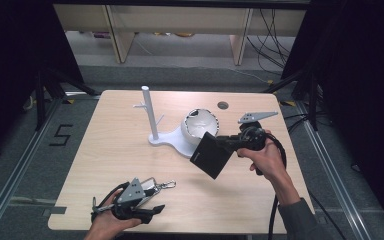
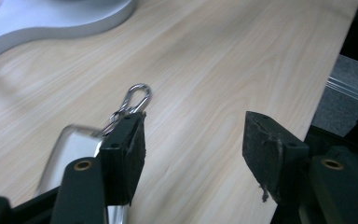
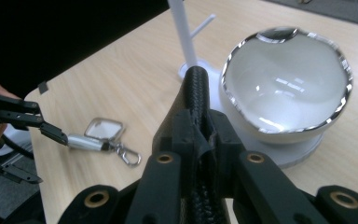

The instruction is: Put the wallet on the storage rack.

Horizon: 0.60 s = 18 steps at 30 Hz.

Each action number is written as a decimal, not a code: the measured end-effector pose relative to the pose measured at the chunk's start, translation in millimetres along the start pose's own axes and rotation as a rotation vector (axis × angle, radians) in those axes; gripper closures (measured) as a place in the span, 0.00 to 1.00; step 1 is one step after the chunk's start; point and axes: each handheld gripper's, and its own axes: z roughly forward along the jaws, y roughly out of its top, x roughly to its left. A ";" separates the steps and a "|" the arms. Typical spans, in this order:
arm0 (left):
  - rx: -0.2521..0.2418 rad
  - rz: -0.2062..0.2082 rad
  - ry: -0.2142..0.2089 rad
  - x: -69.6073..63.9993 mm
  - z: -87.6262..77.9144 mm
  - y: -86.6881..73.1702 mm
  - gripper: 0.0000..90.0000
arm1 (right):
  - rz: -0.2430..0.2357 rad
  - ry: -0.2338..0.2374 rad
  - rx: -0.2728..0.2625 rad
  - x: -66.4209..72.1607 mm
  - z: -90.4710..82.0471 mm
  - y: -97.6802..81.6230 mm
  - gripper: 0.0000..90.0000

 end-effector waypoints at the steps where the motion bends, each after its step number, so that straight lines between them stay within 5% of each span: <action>1: -0.002 -0.004 0.013 2.1 -2.4 -1.7 0.43 | 0.005 -0.002 -0.001 -0.8 -1.5 4.0 0.93; 4: 0.034 0.024 0.051 10.5 -10.5 -6.1 0.41 | 0.004 -0.016 -0.008 -4.6 -3.1 13.4 0.93; 14: 0.061 0.008 0.129 23.6 -19.2 -17.7 0.33 | 0.025 -0.086 -0.046 -22.9 -8.4 49.1 0.93; 18: 0.054 -0.034 0.151 29.1 -20.9 -21.1 0.32 | 0.036 -0.121 -0.058 -34.0 -5.4 59.1 0.93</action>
